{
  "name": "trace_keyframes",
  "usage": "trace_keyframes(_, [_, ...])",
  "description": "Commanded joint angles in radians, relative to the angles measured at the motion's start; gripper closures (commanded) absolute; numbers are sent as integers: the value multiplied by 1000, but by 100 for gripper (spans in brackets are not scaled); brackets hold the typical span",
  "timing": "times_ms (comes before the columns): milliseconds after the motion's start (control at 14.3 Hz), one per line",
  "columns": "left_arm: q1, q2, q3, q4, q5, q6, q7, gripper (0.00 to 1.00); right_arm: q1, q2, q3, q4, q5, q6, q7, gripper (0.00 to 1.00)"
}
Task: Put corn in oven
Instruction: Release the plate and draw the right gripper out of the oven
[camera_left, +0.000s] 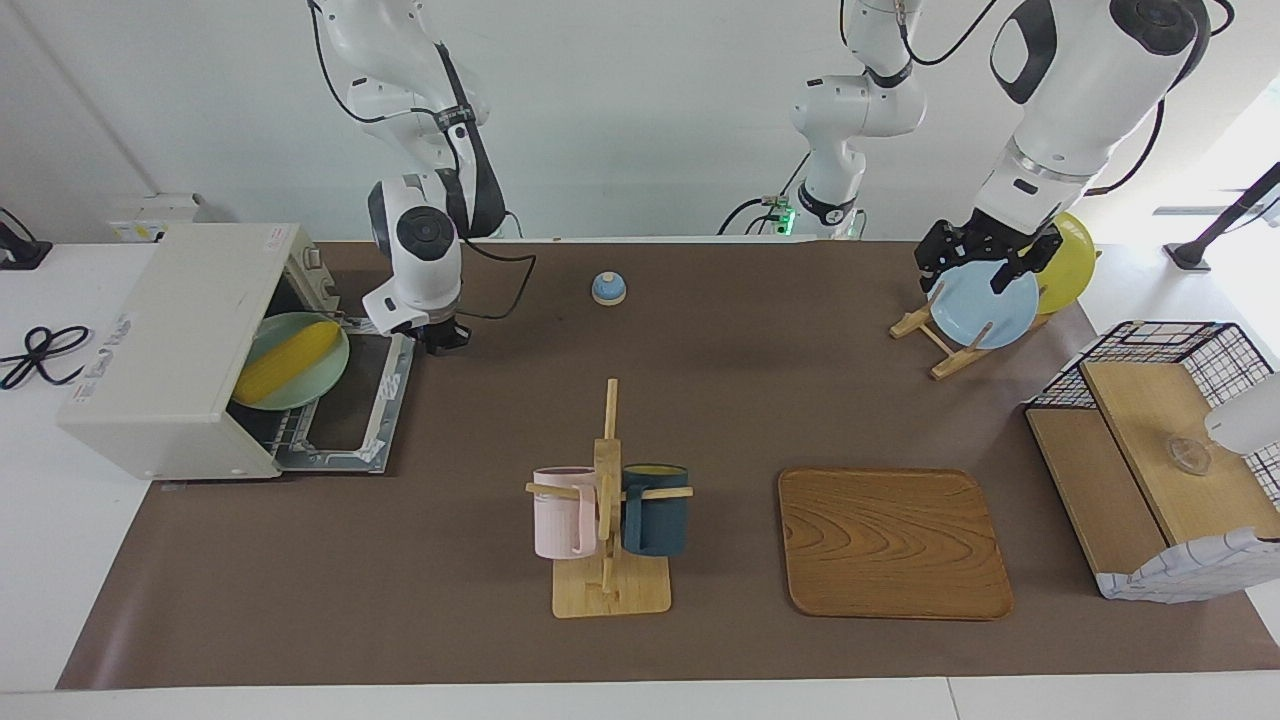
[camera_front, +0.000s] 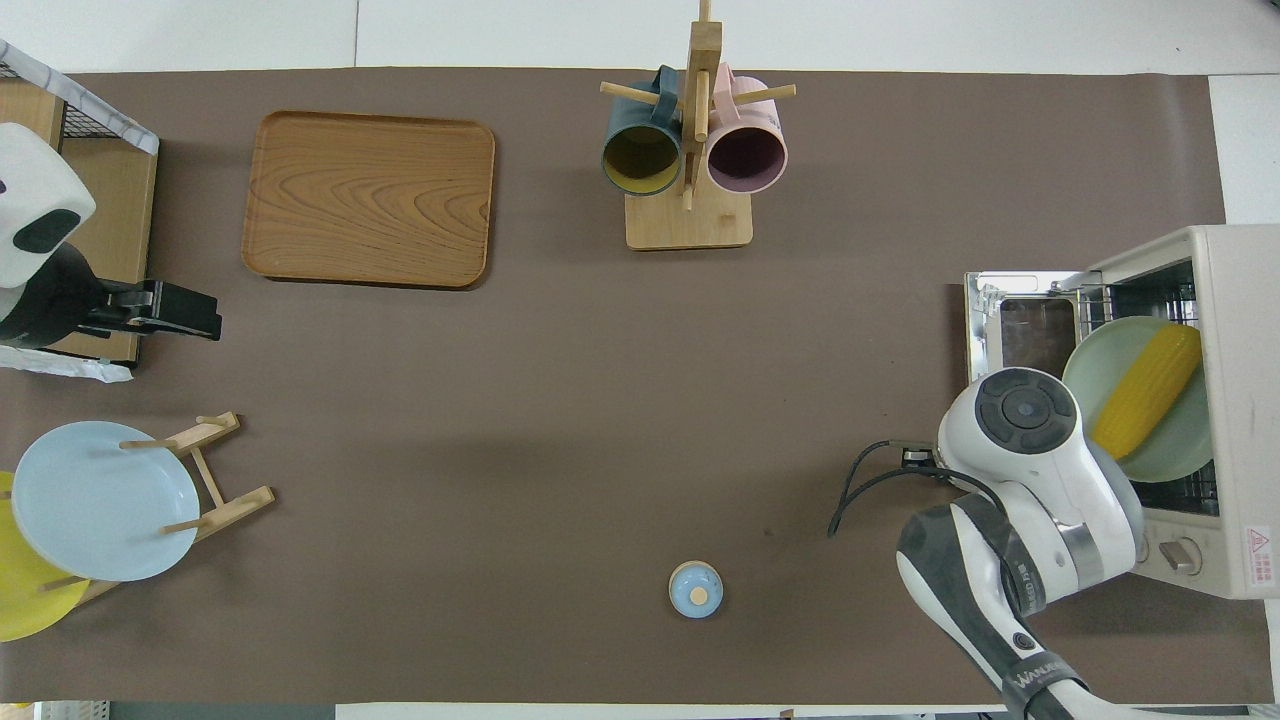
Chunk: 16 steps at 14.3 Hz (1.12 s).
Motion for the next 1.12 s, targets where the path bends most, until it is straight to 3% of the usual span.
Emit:
trace_keyframes(0, [1,-11,2,-3,3,-2,-8,0,-41,-35,5,-32,-28,23,-38,100])
trace_keyframes(280, [1,-11,2,-3,3,-2,-8,0,-40,-32,5,-20,-86,-9,-39,100])
trace_keyframes(631, [1,-11,2,-3,3,-2,-8,0,-37,-23,7,77,-175,-161,-47,100])
trace_keyframes(1052, [1,-11,2,-3,3,-2,-8,0,-86,-30,2,251,-180,-366,-268,100])
